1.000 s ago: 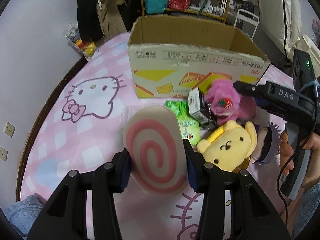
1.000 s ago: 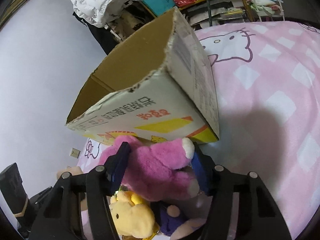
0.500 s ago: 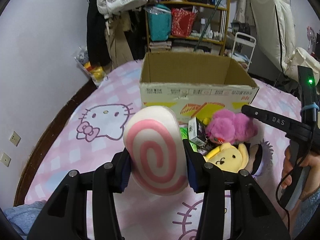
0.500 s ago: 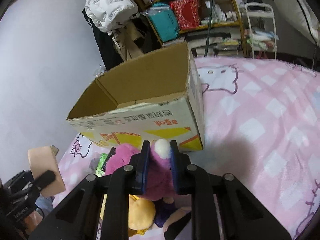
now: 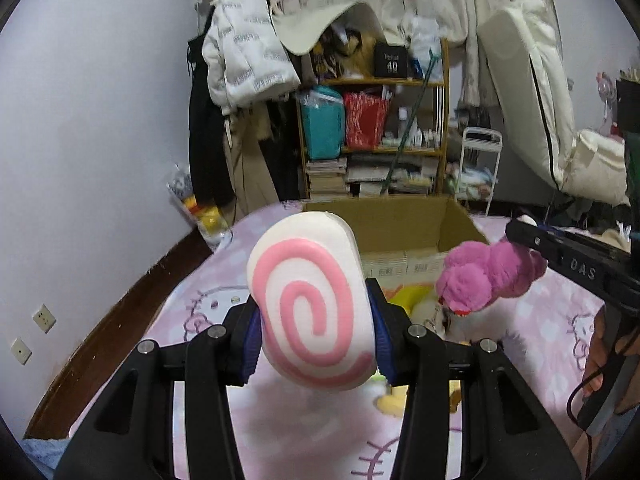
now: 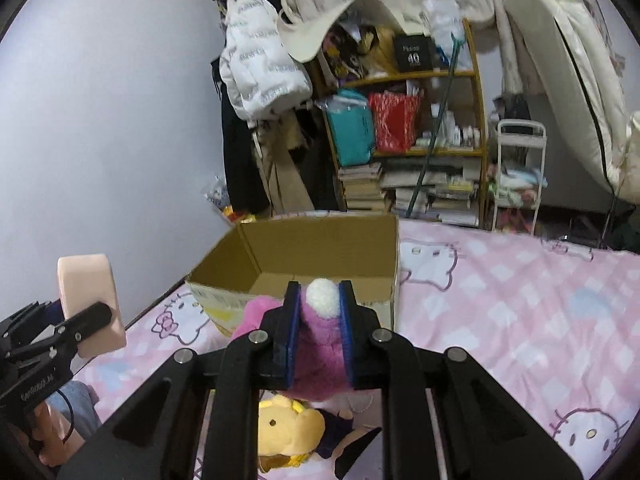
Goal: Organize soft objects
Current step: 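Lift the swirl cushion with the left tool while the right tool lifts the pink bear over the box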
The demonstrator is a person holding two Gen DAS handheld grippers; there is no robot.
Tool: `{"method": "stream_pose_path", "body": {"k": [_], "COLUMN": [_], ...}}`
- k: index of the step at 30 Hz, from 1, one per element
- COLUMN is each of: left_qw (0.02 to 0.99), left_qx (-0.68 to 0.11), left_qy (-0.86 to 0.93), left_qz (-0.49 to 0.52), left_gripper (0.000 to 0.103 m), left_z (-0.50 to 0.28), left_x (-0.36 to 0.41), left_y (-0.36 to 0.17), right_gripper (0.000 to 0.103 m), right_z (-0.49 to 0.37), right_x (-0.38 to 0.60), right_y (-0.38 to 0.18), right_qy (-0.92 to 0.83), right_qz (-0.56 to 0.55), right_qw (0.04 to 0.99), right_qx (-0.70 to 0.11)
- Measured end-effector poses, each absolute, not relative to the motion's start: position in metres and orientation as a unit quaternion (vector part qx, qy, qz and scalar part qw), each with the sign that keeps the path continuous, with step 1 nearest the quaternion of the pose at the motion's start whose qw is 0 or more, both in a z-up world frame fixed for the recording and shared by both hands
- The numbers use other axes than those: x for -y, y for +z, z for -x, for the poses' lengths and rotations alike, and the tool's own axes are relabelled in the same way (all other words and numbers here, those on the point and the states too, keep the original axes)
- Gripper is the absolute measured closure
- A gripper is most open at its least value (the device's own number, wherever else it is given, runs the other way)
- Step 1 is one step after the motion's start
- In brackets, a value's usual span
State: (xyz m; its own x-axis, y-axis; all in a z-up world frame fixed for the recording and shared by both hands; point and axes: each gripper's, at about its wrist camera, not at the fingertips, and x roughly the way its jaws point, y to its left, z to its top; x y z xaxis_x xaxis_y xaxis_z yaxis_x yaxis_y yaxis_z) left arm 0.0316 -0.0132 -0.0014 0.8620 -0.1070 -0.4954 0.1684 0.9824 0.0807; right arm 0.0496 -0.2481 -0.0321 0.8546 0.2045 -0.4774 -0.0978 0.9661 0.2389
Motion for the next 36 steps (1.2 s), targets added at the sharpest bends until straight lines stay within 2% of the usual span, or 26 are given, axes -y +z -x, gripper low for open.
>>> {"method": "stream_pose_path", "body": {"k": [12,22,36], "left_qw": [0.975,0.98,0.973], "left_qx": [-0.202,-0.168,-0.198], "left_qy": [-0.063,-0.075,-0.093], "left_qz": [-0.063,-0.077,-0.071], "left_gripper": [0.058,0.058,0.057], "left_z": [-0.057,-0.096,-0.138], "left_x": [0.012,0.029,0.043], "left_y": [0.033,0.052,0.017], "right_gripper": [0.084,0.084,0.084], "right_z": [-0.05,-0.076,-0.109], "right_x": [0.25,0.257,0.254], "right_y": [0.02,0.03,0.011], "right_qy": [0.078,0.069,0.057], "right_qz": [-0.081,-0.072,-0.061], "right_qw": [0.976,0.98,0.981], "right_qx": [-0.185,-0.173,-0.173]}}
